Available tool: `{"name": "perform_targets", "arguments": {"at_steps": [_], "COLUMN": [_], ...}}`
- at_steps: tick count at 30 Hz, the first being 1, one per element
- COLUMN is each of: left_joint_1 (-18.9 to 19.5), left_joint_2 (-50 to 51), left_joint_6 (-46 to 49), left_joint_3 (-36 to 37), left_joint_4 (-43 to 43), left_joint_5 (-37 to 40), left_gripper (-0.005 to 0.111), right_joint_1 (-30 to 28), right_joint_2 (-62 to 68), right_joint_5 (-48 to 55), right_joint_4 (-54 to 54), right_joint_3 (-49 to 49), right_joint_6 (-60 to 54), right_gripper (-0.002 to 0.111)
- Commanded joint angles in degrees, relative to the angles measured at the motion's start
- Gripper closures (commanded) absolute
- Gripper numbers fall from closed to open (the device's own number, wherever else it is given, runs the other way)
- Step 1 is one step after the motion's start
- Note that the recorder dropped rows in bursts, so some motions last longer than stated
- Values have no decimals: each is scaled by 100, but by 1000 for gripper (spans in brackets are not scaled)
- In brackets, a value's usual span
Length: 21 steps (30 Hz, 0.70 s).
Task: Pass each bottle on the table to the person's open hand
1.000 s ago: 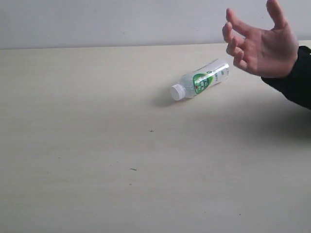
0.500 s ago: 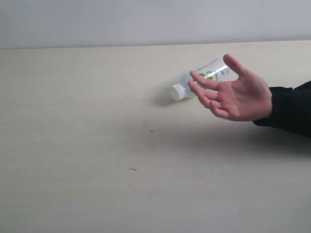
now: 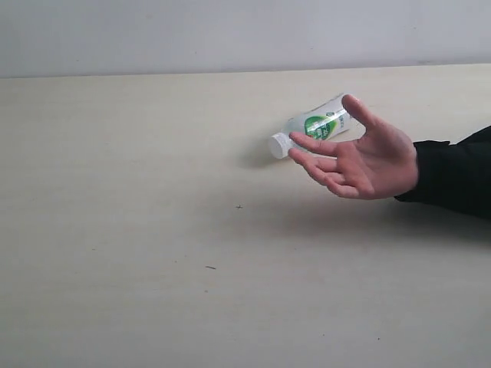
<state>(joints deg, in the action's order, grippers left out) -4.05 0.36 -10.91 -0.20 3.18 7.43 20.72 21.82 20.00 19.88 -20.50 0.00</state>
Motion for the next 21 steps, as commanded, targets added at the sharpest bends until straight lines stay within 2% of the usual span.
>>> {"name": "perform_targets", "arguments": {"at_steps": [1,4,7,13,21], "left_joint_1": [7,7,7,7,7], "left_joint_2": [-36,-36,-36,-36,-36], "left_joint_6": [7,7,7,7,7], "left_joint_3": [20,20,20,20,20], "left_joint_4": [-45,-45,-45,-45,-45], "left_joint_5": [-5,-5,-5,-5,-5], "left_gripper": [107,107,107,107,107], "right_joint_1": [-41,-41,-41,-41,-41], "right_joint_2": [142,703,1652,3802,6245], "right_joint_5": [-1025,-1084,-641,1263,3480], "right_joint_4": [-76,-350,-810,-2047,-2935], "right_joint_3": [-68,-558,-1403,-3695,-6310], "right_joint_6": [-350,-565,-631,-631,-785], "right_gripper": [108,108,108,108,108]}}
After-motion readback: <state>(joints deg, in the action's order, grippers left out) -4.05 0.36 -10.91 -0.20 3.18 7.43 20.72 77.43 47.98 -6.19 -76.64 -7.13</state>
